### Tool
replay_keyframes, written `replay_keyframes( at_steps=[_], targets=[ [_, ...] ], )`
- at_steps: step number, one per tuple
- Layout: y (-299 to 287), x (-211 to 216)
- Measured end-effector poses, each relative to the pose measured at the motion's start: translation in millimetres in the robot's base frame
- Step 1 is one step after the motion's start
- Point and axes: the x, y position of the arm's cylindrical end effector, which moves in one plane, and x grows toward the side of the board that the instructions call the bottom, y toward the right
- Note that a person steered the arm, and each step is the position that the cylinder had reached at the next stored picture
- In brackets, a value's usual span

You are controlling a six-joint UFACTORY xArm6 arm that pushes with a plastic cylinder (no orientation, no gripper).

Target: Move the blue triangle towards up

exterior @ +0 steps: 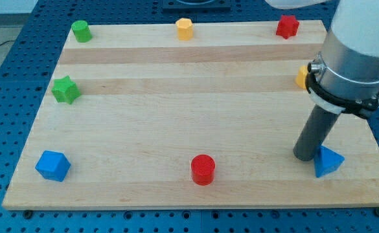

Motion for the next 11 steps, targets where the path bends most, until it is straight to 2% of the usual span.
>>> replay_keyframes(
  at_steps=[1, 2, 3, 4, 5, 6, 7, 8, 10, 11],
  targets=[
    [8, -31],
    [44, -48],
    [91, -12],
    [103, 42],
    [80, 63],
    [28, 45],
    [-23, 3],
    [-61, -18],
    [-67, 46],
    [-36, 58]
  ],
)
